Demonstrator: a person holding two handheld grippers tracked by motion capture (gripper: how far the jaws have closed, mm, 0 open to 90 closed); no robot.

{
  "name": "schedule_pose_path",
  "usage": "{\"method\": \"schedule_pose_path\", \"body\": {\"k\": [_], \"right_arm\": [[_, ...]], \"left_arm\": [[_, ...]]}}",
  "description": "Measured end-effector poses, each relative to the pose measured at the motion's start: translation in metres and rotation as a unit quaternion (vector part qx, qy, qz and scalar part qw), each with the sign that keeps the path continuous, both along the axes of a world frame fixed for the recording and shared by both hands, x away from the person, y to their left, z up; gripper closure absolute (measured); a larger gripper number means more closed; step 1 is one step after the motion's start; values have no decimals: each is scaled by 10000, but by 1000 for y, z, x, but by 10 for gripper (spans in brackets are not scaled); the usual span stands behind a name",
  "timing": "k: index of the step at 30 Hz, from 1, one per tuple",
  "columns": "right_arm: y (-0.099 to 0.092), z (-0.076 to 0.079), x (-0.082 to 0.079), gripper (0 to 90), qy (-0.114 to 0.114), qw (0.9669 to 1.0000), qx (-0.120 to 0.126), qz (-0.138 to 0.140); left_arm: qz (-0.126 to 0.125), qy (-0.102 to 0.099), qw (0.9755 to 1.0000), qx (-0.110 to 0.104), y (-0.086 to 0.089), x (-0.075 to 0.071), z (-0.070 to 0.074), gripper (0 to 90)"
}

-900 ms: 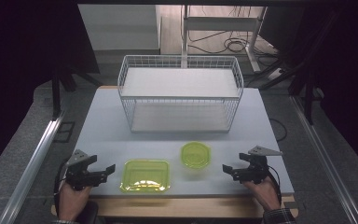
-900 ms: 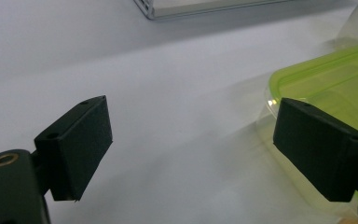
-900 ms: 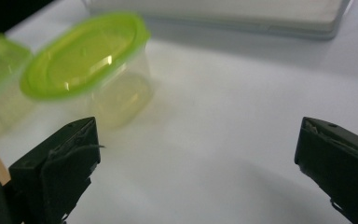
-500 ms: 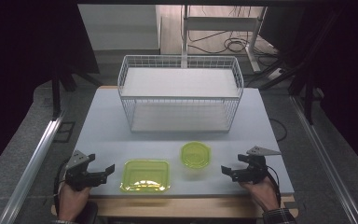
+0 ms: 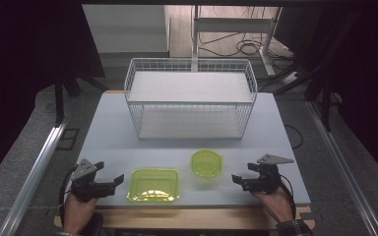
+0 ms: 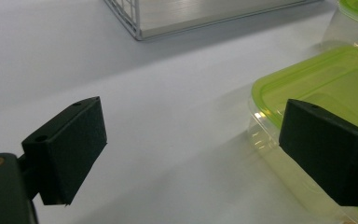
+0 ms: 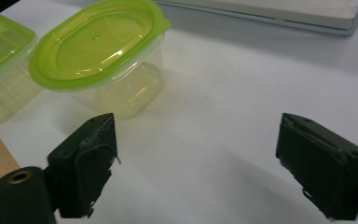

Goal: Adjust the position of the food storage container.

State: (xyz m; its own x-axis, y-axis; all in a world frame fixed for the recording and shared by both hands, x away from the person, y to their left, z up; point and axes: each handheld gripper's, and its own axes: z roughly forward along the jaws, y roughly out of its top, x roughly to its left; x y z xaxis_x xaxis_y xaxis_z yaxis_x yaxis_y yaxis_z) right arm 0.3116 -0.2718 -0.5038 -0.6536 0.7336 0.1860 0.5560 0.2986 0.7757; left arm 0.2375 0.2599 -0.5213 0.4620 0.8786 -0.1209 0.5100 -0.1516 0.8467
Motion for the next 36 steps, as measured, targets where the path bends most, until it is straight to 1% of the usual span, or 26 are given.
{"method": "schedule_pose_path", "body": {"k": [4, 7, 9, 13, 15, 17, 19, 24, 27, 30, 32, 36], "right_arm": [[4, 4, -1, 201, -44, 10000, -16, 25], [7, 6, -1, 240, -5, 10000, -21, 56], [10, 9, -1, 263, 20, 10000, -57, 73], [15, 16, -1, 327, -2, 9997, -151, 166], [17, 19, 0, 387, -22, 9997, -143, 216], [20, 24, 1, 460, 4, 9994, -173, 297], [24, 28, 2, 527, 0, 9989, -222, 415], [36, 37, 6, 726, -14, 9973, -309, 671], [44, 41, 9, 815, -63, 9963, -327, 796], [52, 44, 12, 863, -70, 9955, -333, 879], [58, 45, 15, 877, -62, 9949, -304, 965], [74, 45, 18, 886, -74, 9930, -355, 1125]], "left_arm": [[4, 6, 10000, 21, -1, 0, 0, 70], [-3, 21, 10000, 39, -1, 0, 0, 70], [-17, 33, 10000, 30, -2, 0, -1, 70], [-67, 57, 9999, 65, -5, 1, -1, 70], [-71, 55, 9999, 101, -6, 1, -2, 70], [-71, 52, 9999, 119, -6, 2, -2, 70], [-56, 43, 9999, 108, -6, 1, -2, 70], [-33, 25, 9999, 120, -6, 1, -2, 70], [-27, 17, 9999, 127, -6, 1, -2, 70], [-19, 16, 9999, 131, -6, 1, -2, 70], [-15, 11, 9999, 137, -6, 1, -2, 70], [-14, 23, 9998, 171, -6, 2, -2, 70]]}}
